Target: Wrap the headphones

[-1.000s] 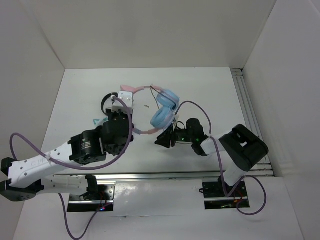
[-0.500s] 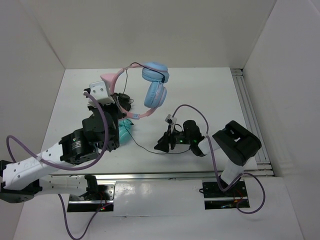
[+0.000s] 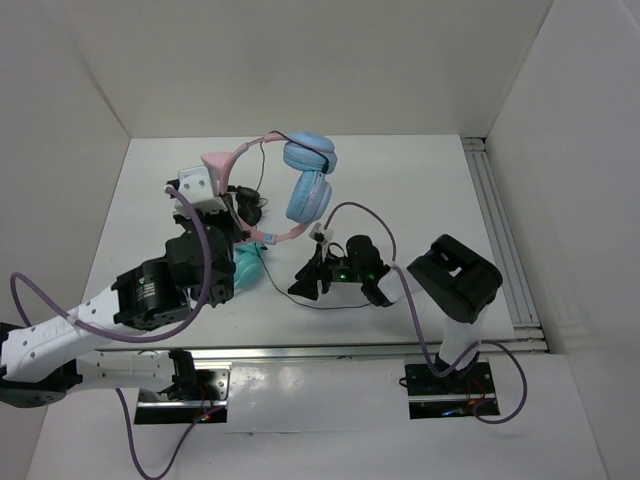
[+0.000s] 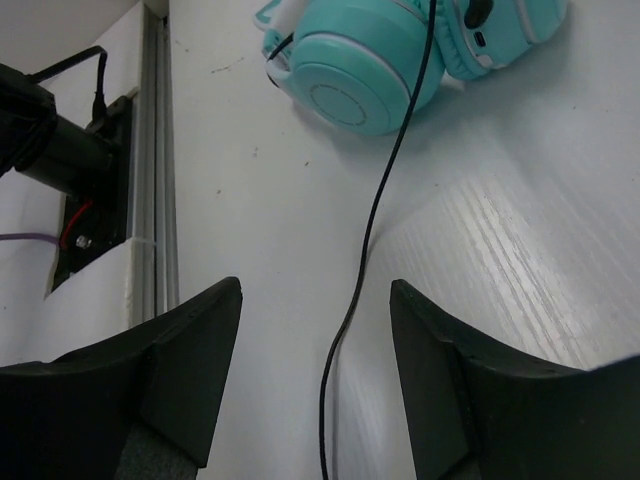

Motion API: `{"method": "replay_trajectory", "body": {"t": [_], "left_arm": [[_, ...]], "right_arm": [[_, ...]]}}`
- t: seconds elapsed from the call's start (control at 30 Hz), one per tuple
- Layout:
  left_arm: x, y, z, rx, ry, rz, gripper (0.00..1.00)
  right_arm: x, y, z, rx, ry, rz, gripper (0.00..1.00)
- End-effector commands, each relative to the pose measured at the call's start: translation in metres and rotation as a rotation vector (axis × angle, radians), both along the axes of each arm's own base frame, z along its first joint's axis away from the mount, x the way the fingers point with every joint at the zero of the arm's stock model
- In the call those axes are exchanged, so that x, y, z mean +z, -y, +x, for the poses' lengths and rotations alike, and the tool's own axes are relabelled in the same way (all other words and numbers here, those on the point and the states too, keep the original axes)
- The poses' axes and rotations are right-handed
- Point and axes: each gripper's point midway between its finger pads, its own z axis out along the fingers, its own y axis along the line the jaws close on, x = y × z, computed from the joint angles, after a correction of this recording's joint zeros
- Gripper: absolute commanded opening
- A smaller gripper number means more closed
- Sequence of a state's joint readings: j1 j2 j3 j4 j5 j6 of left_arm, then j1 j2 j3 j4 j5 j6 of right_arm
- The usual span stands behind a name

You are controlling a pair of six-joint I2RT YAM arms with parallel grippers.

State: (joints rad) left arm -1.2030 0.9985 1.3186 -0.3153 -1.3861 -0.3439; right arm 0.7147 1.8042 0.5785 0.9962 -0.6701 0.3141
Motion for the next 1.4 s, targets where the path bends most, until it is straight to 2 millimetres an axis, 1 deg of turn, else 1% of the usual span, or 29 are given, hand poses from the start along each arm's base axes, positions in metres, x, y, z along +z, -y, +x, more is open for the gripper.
{"method": "replay_trajectory", "body": {"t": [0.0,0.07,0.13,0.17,0.2,0.27,0.3,0.5,0.57,0.6,0.67,0.7,0.77,0.8,0.83,0.87,0.9,0.93,0.97,1.03,1.07,1.1,1.13,1.17,1.23,1.27,1.3,1.33,1.37], "left_arm": [[0.029,-0.010,-0.005,-0.005,0.055,-0.198,0.00],[0.027,-0.009,-0.005,-0.015,0.050,-0.196,0.00],[0.028,-0.013,-0.007,-0.015,0.050,-0.209,0.00],[0.031,-0.014,-0.007,-0.015,0.051,-0.216,0.00],[0.029,-0.013,-0.007,-0.024,0.045,-0.212,0.00],[0.027,-0.014,-0.008,-0.023,0.036,-0.205,0.00],[0.027,-0.017,-0.010,-0.023,0.038,-0.218,0.00],[0.025,-0.020,-0.012,-0.032,0.026,-0.210,0.00],[0.028,-0.021,-0.012,-0.032,0.031,-0.229,0.00],[0.027,-0.022,-0.012,-0.032,0.028,-0.221,0.00],[0.026,-0.022,-0.013,-0.032,0.024,-0.212,0.00],[0.027,-0.025,-0.014,-0.032,0.028,-0.221,0.00],[0.029,-0.026,-0.014,-0.032,0.029,-0.230,0.00],[0.029,-0.026,-0.014,-0.032,0.029,-0.230,0.00],[0.028,-0.027,-0.014,-0.032,0.025,-0.220,0.00],[0.028,-0.027,-0.014,-0.032,0.025,-0.220,0.00],[0.028,-0.027,-0.014,-0.032,0.025,-0.220,0.00],[0.028,-0.028,-0.014,-0.021,0.027,-0.220,0.00],[0.028,-0.030,-0.014,-0.012,0.028,-0.219,0.00],[0.028,-0.033,-0.014,0.001,0.031,-0.219,0.00],[0.028,-0.034,-0.015,0.012,0.033,-0.218,0.00],[0.027,-0.033,-0.013,0.024,0.029,-0.197,0.00],[0.029,-0.032,-0.013,0.024,0.031,-0.201,0.00],[0.032,-0.035,-0.013,0.036,0.036,-0.209,0.00],[0.033,-0.030,-0.010,0.046,0.037,-0.189,0.00],[0.035,-0.030,-0.009,0.062,0.041,-0.177,0.00],[0.039,-0.026,-0.007,0.073,0.056,-0.198,0.00],[0.039,-0.023,-0.005,0.073,0.050,-0.140,0.00],[0.033,-0.018,-0.001,0.094,0.046,-0.100,0.00]], "right_arm": [[0.003,-0.020,0.014,-0.019,0.023,0.056,0.69],[-0.001,-0.025,0.023,-0.045,0.028,0.071,0.69],[-0.004,-0.030,0.025,-0.062,0.013,0.085,0.69],[-0.015,-0.030,0.024,-0.064,-0.009,0.077,0.69],[-0.008,-0.036,0.031,-0.065,0.005,0.105,0.69],[-0.019,-0.043,0.029,-0.047,-0.025,0.101,0.69],[-0.016,-0.048,0.031,-0.037,-0.025,0.119,0.69],[-0.030,-0.073,0.029,0.000,-0.058,0.109,0.67],[-0.036,-0.076,0.033,-0.010,-0.064,0.101,0.67],[-0.046,-0.075,0.032,-0.012,-0.088,0.087,0.66],[-0.038,-0.080,0.036,-0.012,-0.075,0.116,0.66],[-0.045,-0.079,0.036,-0.013,-0.086,0.106,0.61],[-0.047,-0.079,0.037,-0.025,-0.092,0.108,0.57],[-0.047,-0.079,0.037,-0.025,-0.092,0.108,0.53],[-0.051,-0.077,0.036,-0.034,-0.098,0.100,0.35],[-0.052,-0.075,0.035,-0.035,-0.098,0.100,0.23],[-0.051,-0.073,0.035,-0.045,-0.099,0.097,0.14],[-0.049,-0.072,0.036,-0.057,-0.096,0.098,0.08],[-0.054,-0.068,0.032,-0.059,-0.109,0.085,0.00],[-0.042,-0.065,0.029,-0.056,-0.088,0.096,0.00],[-0.045,-0.057,0.024,-0.067,-0.091,0.078,0.00],[-0.045,-0.056,0.016,-0.061,-0.089,0.066,0.00],[-0.040,-0.052,0.016,-0.082,-0.083,0.067,0.00],[-0.035,-0.046,0.002,-0.074,-0.074,0.050,0.00],[-0.030,-0.041,-0.008,-0.105,-0.039,0.021,0.00],[-0.009,-0.040,-0.012,-0.113,-0.005,0.044,0.00],[-0.019,-0.030,-0.021,-0.124,-0.009,-0.014,0.00],[-0.015,-0.032,-0.035,-0.117,-0.008,-0.026,0.00],[0.006,-0.031,-0.035,-0.150,0.035,-0.004,0.00]]}}
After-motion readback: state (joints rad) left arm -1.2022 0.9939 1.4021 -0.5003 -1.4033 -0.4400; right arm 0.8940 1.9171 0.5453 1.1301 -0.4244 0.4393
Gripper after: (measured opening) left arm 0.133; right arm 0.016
